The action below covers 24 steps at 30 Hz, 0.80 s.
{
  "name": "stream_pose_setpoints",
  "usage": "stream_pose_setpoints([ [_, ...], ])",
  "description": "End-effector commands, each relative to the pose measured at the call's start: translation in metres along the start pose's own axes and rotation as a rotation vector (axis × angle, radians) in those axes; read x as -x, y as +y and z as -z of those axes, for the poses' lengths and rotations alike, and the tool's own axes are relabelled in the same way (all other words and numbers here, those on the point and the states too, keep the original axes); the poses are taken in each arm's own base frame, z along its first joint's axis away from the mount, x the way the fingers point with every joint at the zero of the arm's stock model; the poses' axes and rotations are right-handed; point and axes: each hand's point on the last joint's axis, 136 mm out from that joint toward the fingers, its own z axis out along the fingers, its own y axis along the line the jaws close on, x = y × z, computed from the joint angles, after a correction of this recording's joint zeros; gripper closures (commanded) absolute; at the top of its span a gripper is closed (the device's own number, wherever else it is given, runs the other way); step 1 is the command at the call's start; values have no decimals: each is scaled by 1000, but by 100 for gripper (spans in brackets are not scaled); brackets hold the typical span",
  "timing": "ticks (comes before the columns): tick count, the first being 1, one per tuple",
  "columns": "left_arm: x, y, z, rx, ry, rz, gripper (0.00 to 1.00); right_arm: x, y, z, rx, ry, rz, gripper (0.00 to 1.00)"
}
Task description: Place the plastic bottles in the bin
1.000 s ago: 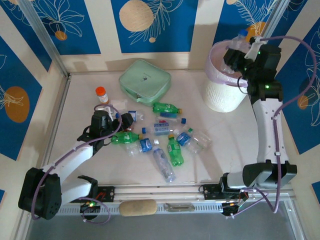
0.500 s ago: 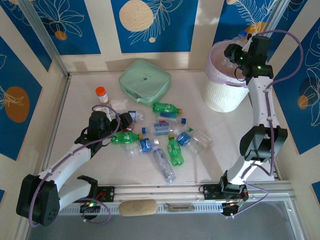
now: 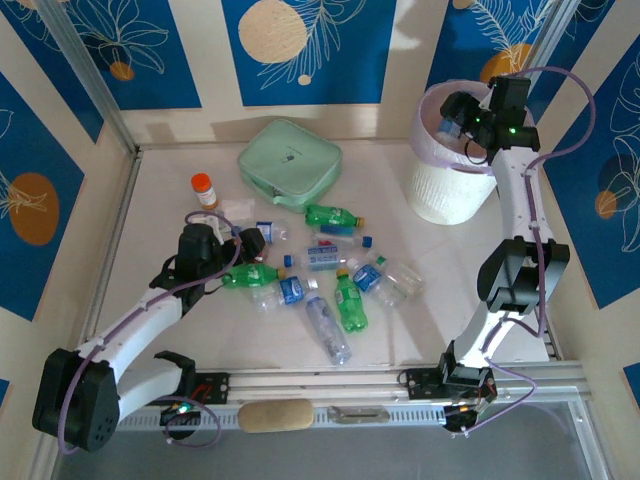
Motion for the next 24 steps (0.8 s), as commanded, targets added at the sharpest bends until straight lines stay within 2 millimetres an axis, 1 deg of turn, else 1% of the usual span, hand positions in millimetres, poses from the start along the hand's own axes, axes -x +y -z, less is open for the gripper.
stream_pose_setpoints([
  [1,-1,0,-1,-15,9,-2,0,18,7,12,6,-46,11,16],
  [5,0,-3,-3,-28,10,1,0,27,16,28,23,-83,29,14],
  [9,1,-7,-7,-47,16,2,0,33,33,49,62,-117,69,14],
  [12,1,-11,-11,-67,26,6,0,28,50,64,102,-121,123,14],
  [14,1,-15,-14,-83,34,10,0,19,61,72,126,-115,170,14],
  [17,2,-21,-17,-111,43,12,0,-5,76,84,159,-89,249,14],
  [20,3,-31,-19,-141,54,-5,0,-41,88,95,194,-36,324,14],
  [22,3,-40,-21,-159,63,-32,0,-76,94,101,219,34,385,14],
  [24,2,-49,-23,-173,74,-60,0,-111,94,105,226,106,433,13],
])
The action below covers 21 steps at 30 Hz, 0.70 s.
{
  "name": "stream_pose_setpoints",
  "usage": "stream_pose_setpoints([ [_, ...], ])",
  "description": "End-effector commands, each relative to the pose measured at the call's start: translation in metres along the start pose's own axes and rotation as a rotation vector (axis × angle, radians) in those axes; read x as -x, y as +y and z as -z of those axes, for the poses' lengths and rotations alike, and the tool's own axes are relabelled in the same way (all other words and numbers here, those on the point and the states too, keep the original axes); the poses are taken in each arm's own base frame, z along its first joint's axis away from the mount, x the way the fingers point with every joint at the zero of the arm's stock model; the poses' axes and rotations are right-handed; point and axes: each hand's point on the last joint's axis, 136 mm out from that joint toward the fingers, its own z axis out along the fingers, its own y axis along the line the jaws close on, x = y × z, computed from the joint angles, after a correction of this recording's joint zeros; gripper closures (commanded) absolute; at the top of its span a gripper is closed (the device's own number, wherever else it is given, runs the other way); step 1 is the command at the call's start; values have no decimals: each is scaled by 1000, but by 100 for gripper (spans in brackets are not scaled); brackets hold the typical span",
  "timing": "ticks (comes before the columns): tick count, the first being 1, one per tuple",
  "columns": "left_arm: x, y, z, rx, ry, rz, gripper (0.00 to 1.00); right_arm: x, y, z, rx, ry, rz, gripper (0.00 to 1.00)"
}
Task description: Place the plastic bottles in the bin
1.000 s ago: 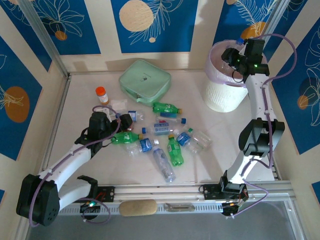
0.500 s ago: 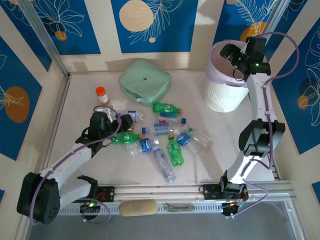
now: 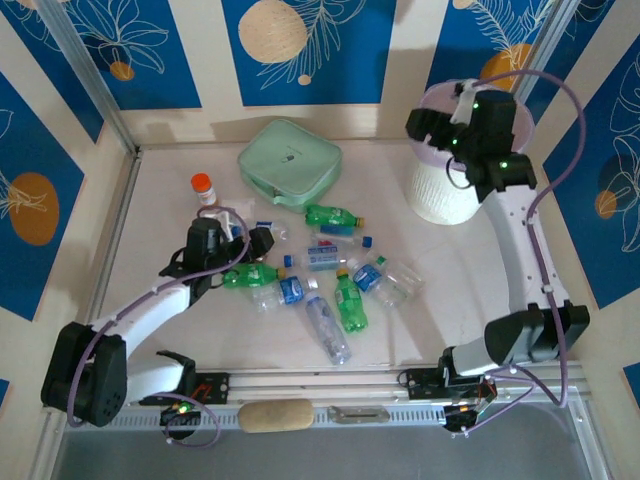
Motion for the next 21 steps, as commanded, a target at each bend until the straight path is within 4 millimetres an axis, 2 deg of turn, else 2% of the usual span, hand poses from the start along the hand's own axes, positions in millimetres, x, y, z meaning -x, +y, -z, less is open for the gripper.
stream_pose_setpoints([
  [1,14,-34,-3,-88,-9,-74,0,-61,15,2,31,161,103,13],
  [7,6,-62,-14,-130,43,-154,0,-168,28,8,-2,437,221,11],
  [10,0,-70,-22,-145,75,-174,0,-211,21,10,-88,570,315,9],
  [13,-6,-77,-29,-163,109,-183,0,-243,11,11,-153,690,365,8],
  [18,-12,-86,-37,-193,169,-183,0,-279,3,16,-194,854,375,8],
  [21,-15,-87,-39,-194,190,-186,0,-299,-10,20,-254,940,370,8],
])
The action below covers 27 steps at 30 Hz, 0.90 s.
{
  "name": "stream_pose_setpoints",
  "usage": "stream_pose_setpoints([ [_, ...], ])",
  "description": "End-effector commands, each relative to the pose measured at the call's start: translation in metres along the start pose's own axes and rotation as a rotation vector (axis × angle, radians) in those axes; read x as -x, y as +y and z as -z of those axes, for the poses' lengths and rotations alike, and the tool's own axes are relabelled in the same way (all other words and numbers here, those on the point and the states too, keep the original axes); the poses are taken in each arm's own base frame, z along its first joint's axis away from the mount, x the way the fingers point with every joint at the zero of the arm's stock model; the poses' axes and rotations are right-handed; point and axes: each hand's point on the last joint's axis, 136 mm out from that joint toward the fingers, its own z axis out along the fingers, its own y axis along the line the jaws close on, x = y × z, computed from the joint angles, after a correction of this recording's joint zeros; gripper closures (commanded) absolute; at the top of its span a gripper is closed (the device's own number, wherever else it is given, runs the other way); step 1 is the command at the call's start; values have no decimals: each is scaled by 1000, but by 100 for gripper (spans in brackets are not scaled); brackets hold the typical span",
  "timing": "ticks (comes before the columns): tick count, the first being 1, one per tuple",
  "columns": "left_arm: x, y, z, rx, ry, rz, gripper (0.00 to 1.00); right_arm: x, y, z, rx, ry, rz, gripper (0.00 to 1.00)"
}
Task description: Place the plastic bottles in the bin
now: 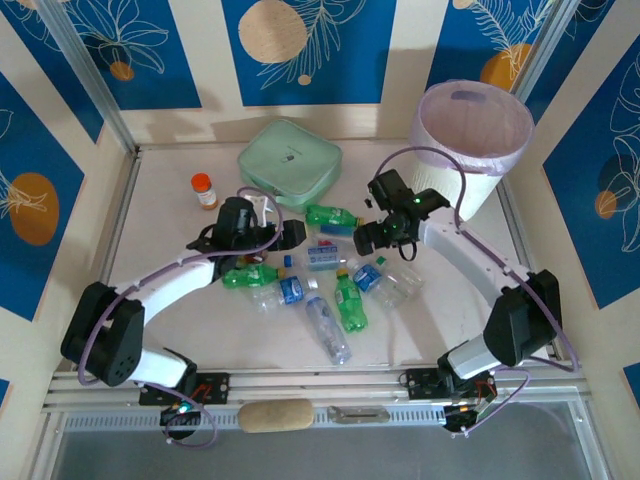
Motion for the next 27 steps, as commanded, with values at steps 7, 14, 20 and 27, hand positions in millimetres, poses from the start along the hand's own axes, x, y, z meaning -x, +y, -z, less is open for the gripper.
stream_pose_setpoints([
  [7,4,-9,3,-5,12,-38,0,-62,-17,-38,-47,255,-91,10],
  [14,9,-4,12,35,-36,-40,0,-71,-26,-56,-45,285,-136,11],
  [20,5,-1,13,42,-33,-27,0,-72,-40,-67,-68,297,-176,13],
  [27,6,0,14,46,-41,-28,0,-73,-47,-78,-92,317,-189,15],
])
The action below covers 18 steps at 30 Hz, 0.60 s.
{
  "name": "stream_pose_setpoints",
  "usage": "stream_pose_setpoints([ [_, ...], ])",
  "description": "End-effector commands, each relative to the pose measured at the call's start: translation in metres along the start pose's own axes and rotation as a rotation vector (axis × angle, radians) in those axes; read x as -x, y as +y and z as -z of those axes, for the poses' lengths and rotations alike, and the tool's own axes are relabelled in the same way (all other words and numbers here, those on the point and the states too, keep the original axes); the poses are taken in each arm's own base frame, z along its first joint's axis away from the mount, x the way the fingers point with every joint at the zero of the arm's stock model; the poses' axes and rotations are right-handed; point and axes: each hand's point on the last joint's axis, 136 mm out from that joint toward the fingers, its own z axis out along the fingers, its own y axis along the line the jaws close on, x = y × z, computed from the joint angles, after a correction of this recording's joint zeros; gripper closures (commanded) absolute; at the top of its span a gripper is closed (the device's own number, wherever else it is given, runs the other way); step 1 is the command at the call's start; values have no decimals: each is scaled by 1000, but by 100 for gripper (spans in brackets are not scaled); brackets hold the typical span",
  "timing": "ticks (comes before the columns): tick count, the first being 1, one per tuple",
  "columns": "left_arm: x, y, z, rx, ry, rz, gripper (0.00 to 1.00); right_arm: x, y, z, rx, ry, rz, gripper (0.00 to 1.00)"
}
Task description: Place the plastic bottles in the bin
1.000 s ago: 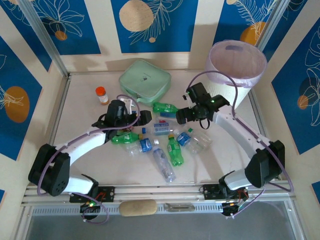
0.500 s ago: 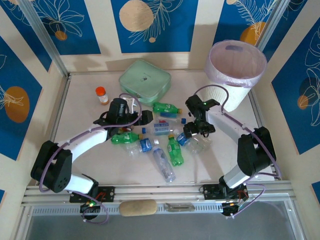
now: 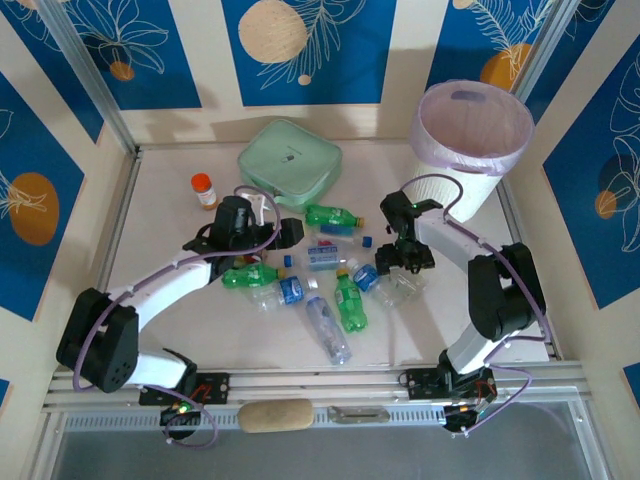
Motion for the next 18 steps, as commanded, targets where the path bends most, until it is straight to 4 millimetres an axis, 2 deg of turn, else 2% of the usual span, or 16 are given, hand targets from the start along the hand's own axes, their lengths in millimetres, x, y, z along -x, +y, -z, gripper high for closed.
stream_pose_setpoints([
  [1,-1,-2,4,2,-9,-7,0,-1,-1,-8,-11,23,-17,15],
  [18,-3,0,4,5,-9,-7,0,1,6,-30,9,72,-21,15],
])
